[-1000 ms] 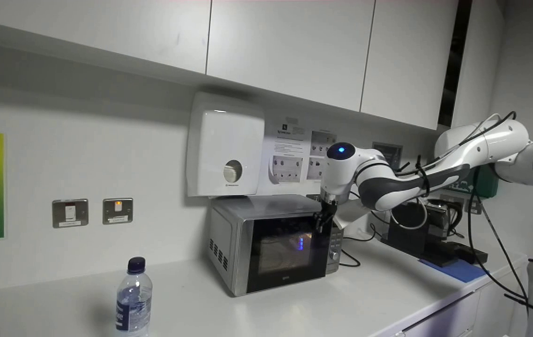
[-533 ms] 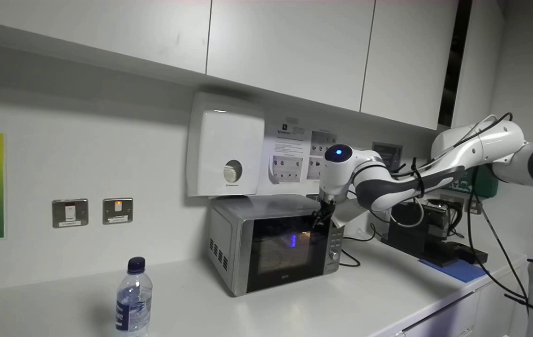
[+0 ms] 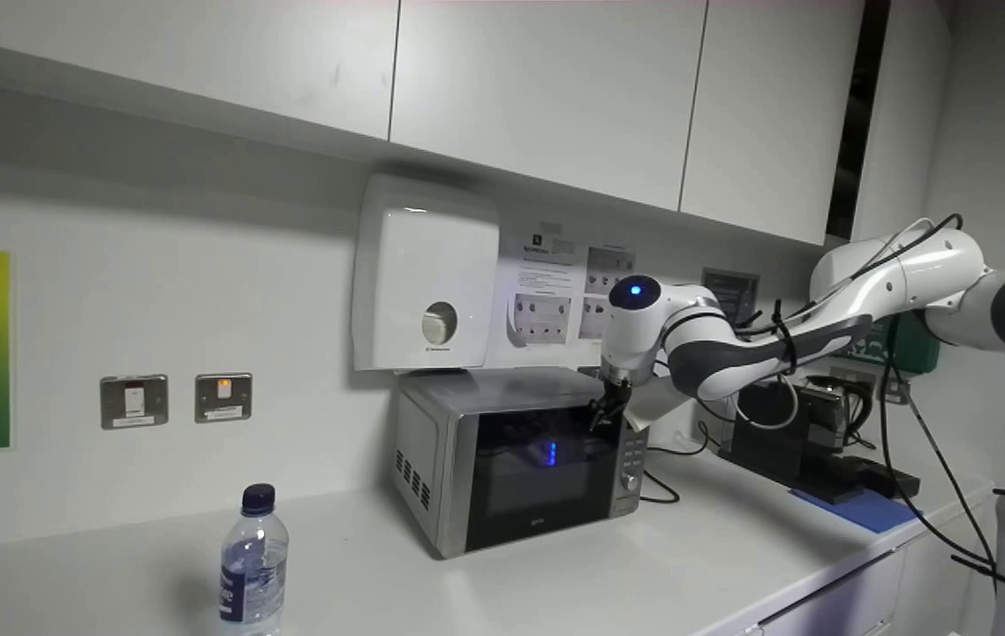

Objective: Fully close the microwave

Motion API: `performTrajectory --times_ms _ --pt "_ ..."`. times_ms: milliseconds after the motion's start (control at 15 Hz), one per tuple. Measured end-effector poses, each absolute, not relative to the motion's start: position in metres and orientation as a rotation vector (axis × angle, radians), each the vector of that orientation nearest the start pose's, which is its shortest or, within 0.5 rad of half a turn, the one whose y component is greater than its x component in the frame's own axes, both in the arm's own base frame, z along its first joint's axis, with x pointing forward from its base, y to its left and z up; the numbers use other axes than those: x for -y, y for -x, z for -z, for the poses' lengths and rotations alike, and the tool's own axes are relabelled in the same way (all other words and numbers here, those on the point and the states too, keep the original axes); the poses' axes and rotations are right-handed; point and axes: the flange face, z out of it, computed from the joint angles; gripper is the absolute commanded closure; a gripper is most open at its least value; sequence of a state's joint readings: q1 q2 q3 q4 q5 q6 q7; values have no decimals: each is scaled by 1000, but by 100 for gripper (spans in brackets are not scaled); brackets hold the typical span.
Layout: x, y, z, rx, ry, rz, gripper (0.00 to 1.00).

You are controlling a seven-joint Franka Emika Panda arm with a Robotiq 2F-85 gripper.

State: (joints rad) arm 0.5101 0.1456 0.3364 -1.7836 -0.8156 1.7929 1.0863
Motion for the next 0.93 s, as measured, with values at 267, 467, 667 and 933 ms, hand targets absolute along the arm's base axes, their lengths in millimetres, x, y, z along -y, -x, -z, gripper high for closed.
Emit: performTrajectory --times_ms 267,467,667,933 --pt "-403 -446 -490 -26 -2554 -699 0" --pt "-414 -438 -503 -104 -2612 -649 0" --pt "-434 -417 -515 -221 -2712 -550 0" --pt "-465 -380 -525 -422 -2832 -403 0"
